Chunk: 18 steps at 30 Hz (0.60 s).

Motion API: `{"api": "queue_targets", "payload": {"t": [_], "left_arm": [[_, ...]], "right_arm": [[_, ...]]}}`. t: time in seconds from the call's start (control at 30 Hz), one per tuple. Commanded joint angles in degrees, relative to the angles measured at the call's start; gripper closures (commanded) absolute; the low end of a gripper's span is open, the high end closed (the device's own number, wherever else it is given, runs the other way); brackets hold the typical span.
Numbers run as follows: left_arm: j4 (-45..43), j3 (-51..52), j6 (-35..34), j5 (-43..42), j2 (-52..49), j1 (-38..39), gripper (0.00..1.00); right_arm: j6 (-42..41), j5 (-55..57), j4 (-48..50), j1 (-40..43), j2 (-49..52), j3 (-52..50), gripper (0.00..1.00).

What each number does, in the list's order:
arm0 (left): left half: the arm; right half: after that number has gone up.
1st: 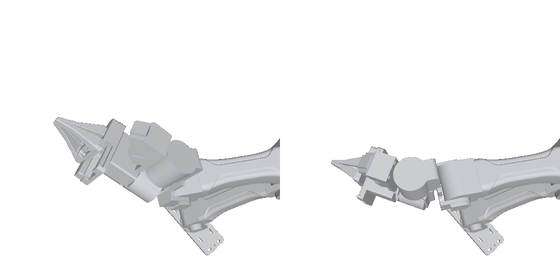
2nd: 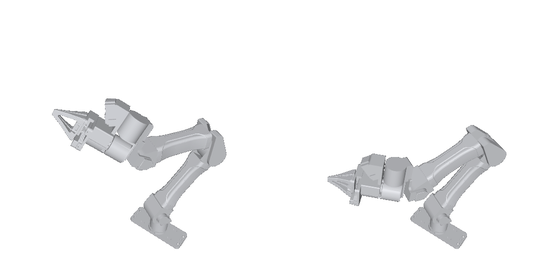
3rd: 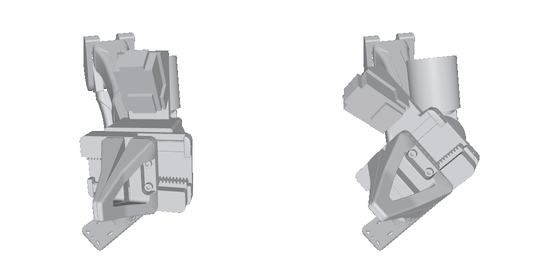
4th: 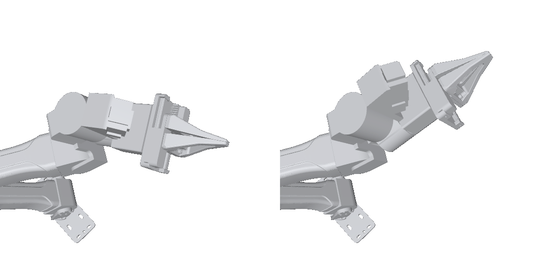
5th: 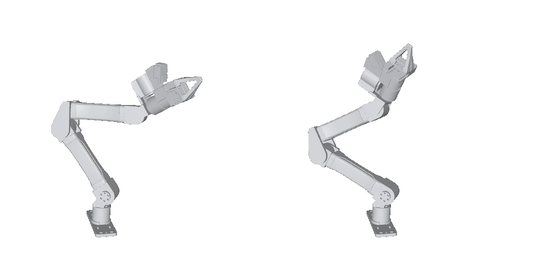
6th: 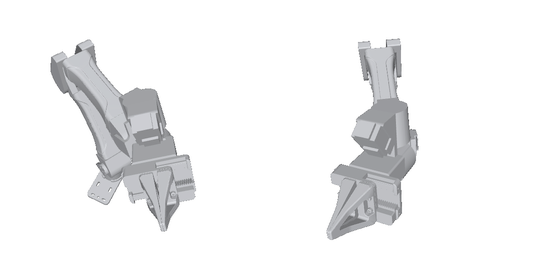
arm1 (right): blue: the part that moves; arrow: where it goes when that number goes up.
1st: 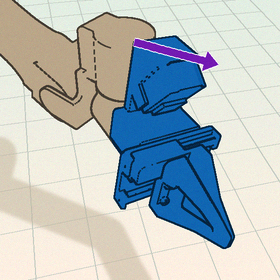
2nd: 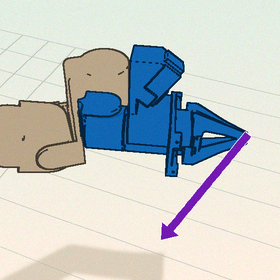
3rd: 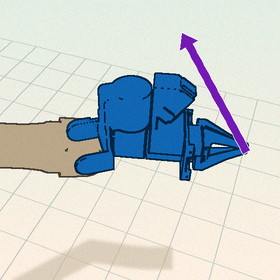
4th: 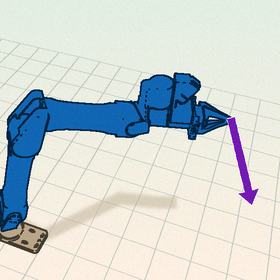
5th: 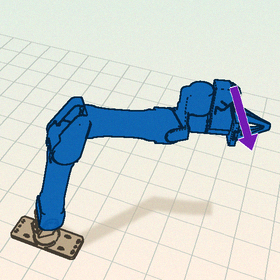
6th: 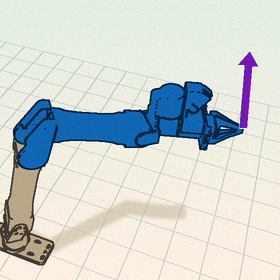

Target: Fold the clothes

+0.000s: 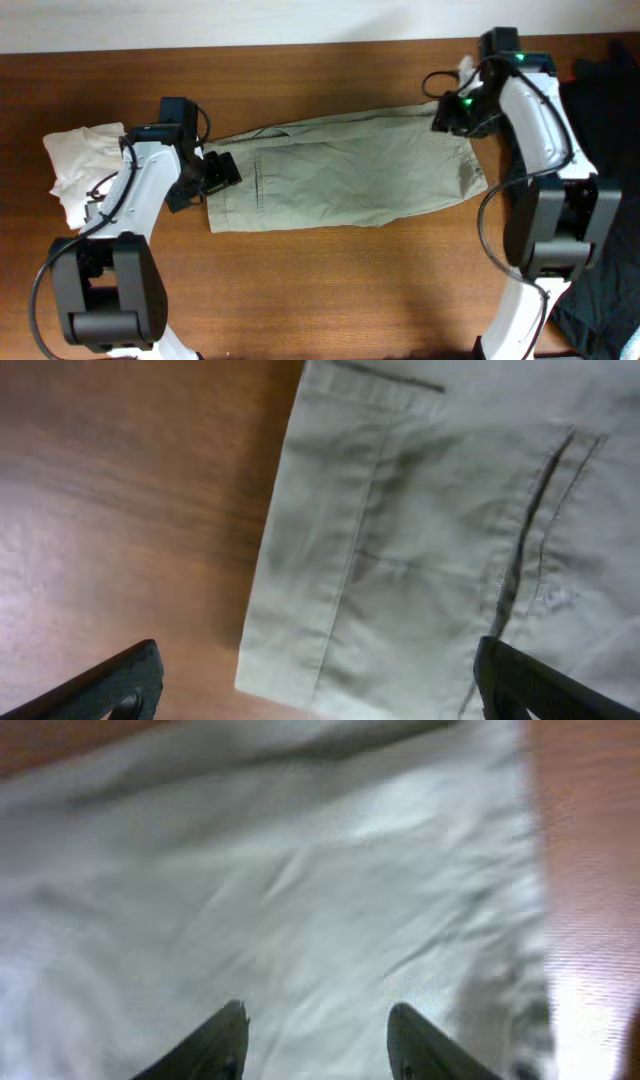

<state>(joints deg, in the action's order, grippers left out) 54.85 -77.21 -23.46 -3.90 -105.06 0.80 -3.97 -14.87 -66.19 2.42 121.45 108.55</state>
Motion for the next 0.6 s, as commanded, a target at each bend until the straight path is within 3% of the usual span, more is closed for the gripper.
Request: {"api": "queue_targets", "payload": {"t": [0.0,0.23,0.33,0.5,0.53,0.57], "left_arm": [[-3.56,-0.46,9.79,-6.32,-5.86,-1.53,0.01],[-9.07,-0.46,21.07,-23.85,-15.78,-1.7,0.01],[-9.88,-0.46,25.94,-30.67,-16.35,-1.7,0.1],[-10.6,-0.46,28.81,-34.69,-16.35,-1.81,0.69],[-10.43,-0.48,28.98,-34.71,-16.35,-1.95,0.96],[-9.99,-0.55,28.98,-34.71,-16.33,-2.12,1.0]], "right_arm": [[4.02,-2.01,-2.95,-6.38,-1.95,0.2,0.51],[3.96,-1.84,-5.4,-16.7,-1.92,0.02,0.51],[3.96,-1.84,-5.4,-19.56,-1.92,-0.02,0.51],[2.89,-0.79,-5.49,-21.33,-1.81,-0.39,0.52],[2.93,-0.76,-5.53,-21.33,-1.81,-0.81,0.55],[2.99,-0.72,-5.46,-21.33,-1.81,-1.31,0.61]]}}
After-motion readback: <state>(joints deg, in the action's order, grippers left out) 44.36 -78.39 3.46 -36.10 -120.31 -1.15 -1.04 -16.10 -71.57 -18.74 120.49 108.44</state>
